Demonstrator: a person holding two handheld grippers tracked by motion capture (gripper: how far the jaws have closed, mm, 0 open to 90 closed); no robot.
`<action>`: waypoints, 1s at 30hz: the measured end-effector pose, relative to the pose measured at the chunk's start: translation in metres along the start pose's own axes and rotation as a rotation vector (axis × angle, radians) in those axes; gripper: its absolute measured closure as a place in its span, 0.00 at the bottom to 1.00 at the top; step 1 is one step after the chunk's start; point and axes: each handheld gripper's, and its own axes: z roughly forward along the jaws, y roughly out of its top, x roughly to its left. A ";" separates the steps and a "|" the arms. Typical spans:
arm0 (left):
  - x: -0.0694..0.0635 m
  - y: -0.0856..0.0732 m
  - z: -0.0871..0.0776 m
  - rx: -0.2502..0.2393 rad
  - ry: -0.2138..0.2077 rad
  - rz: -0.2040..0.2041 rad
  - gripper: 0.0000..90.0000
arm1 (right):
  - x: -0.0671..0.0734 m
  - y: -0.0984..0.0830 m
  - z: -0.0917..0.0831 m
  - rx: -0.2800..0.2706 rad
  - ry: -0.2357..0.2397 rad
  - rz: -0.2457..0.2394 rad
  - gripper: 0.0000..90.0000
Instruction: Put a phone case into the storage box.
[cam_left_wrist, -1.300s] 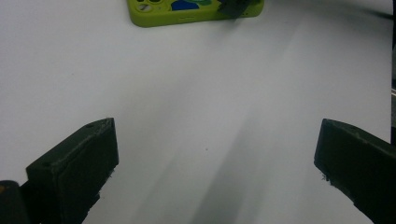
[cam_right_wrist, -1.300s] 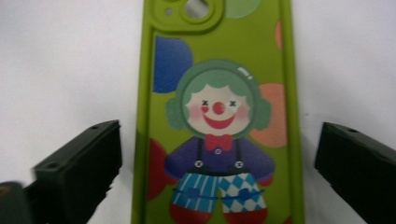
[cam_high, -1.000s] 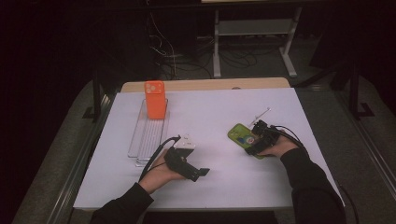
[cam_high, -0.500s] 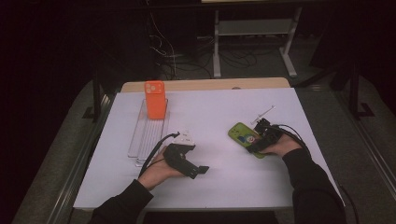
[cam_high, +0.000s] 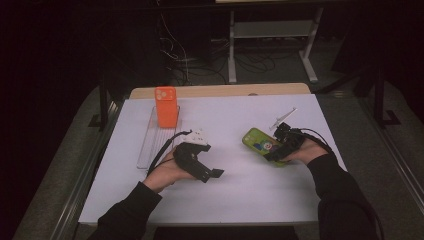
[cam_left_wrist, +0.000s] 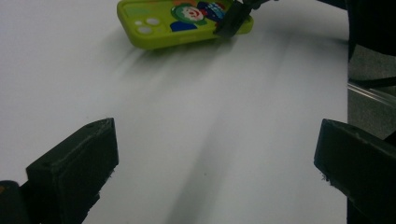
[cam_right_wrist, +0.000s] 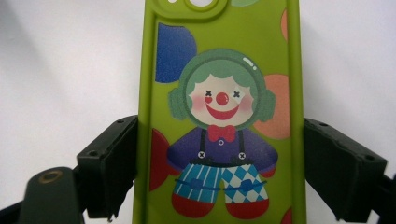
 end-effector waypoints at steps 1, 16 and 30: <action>0.002 0.004 -0.003 -0.002 0.004 0.009 0.00 | 0.001 0.001 -0.002 -0.001 0.003 -0.010 0.17; 0.028 0.034 -0.009 -0.010 -0.019 0.085 0.00 | 0.012 0.031 -0.010 -0.010 0.045 -0.145 0.17; 0.011 0.028 0.007 0.096 -0.087 0.218 0.00 | 0.054 0.036 -0.002 0.012 0.146 -0.340 0.17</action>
